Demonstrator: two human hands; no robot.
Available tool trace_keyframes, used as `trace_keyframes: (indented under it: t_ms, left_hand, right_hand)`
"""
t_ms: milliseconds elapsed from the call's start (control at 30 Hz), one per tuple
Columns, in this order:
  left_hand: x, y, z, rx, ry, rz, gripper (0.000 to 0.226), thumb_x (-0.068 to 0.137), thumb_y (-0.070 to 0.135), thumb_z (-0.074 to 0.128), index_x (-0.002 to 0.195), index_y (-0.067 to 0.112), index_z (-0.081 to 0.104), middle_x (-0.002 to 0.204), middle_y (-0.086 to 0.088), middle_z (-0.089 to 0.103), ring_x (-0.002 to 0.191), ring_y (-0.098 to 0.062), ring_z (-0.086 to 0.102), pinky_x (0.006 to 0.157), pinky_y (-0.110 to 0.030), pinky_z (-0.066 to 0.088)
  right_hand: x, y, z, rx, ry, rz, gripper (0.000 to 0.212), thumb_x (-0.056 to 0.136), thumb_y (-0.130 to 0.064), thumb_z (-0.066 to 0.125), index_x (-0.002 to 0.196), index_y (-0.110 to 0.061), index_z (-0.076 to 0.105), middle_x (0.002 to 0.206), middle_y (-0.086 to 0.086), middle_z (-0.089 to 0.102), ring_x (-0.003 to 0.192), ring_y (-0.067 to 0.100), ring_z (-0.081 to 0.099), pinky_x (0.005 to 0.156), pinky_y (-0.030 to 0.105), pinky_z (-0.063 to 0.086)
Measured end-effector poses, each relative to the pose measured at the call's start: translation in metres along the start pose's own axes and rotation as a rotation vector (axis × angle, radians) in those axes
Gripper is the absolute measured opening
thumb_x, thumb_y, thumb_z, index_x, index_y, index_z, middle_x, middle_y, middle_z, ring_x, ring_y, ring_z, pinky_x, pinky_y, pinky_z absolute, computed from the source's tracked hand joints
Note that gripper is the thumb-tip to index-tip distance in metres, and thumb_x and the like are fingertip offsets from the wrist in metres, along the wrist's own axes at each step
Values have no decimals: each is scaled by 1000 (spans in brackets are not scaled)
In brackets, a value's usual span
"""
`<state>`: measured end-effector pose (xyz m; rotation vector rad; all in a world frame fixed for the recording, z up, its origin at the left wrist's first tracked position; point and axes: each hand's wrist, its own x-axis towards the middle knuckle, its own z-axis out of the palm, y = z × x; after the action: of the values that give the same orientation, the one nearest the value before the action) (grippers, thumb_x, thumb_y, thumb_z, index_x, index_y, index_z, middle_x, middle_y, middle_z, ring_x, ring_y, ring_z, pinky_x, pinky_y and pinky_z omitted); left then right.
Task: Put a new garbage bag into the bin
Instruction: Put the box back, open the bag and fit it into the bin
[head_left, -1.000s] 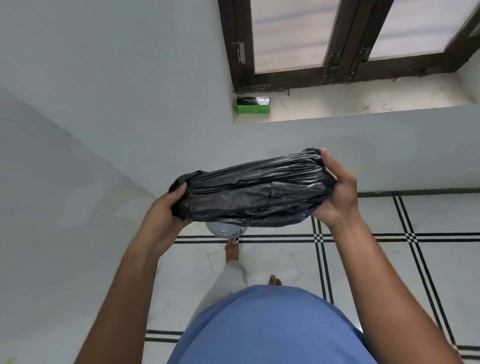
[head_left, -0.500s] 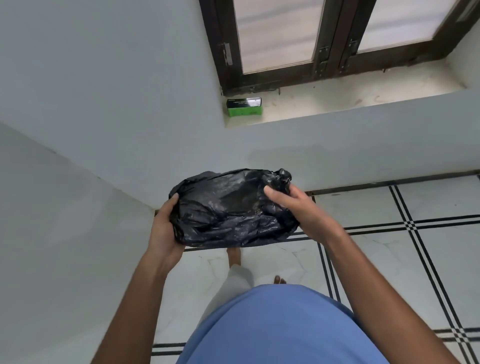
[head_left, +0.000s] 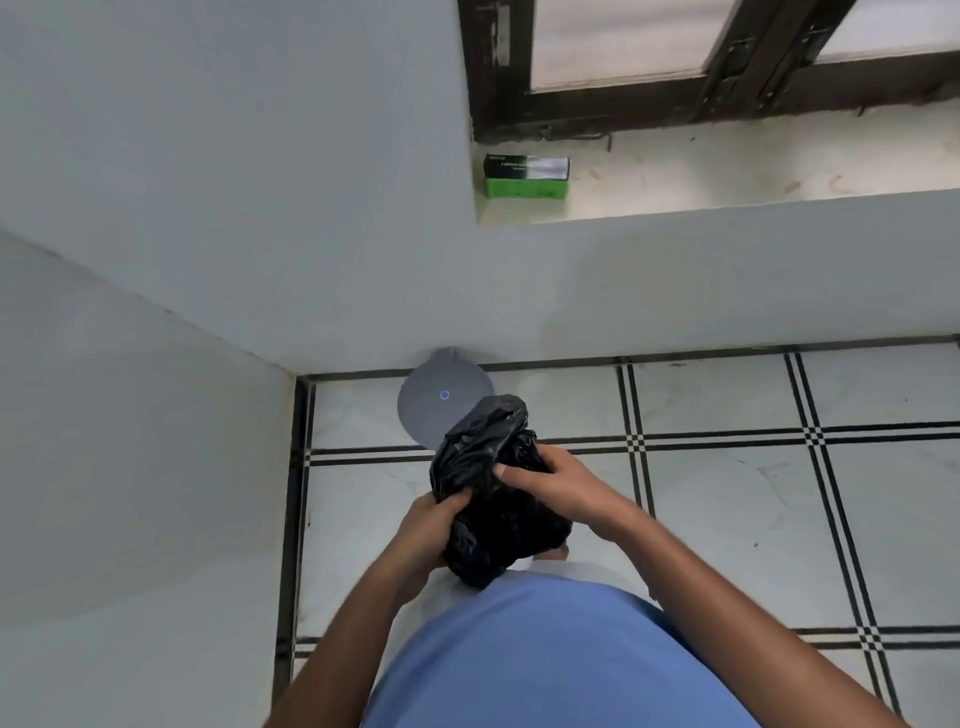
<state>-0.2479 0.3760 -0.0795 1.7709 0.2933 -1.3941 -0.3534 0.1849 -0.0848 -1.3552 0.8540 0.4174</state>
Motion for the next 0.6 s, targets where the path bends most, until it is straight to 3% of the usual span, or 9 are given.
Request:
trace_keyframes:
  t_ms: [200, 367, 467, 600]
  left_hand:
    - [53, 4, -32, -231, 71, -106, 31, 113, 35, 53, 136, 23, 69, 127, -5, 79, 118, -26, 74, 86, -50, 66]
    - [130, 6, -63, -285, 118, -173, 35, 111, 37, 56, 141, 21, 66, 132, -7, 76, 121, -28, 71, 82, -47, 65]
    - [186, 2, -76, -271, 174, -188, 41, 111, 42, 55, 144, 20, 65, 134, -7, 75, 115, -25, 72, 81, -42, 62]
    - [296, -12, -98, -297, 251, -190, 39, 109, 43, 58, 142, 22, 65, 126, -4, 72, 110, -25, 69, 104, -44, 57]
  right_hand:
    - [68, -1, 24, 107, 92, 125, 37, 94, -59, 81, 121, -34, 77, 115, -12, 84, 108, 9, 80, 106, 41, 62]
    - [154, 10, 45, 190, 84, 268, 67, 80, -81, 78, 130, -37, 76, 123, -12, 83, 115, 13, 80, 112, 43, 59]
    - [206, 15, 59, 184, 93, 303, 72, 84, -82, 70, 140, -36, 71, 132, -10, 80, 122, 15, 76, 117, 42, 55]
    - [306, 40, 76, 185, 91, 313, 67, 100, -74, 62, 152, -32, 63, 141, -6, 74, 128, 17, 70, 109, 32, 52]
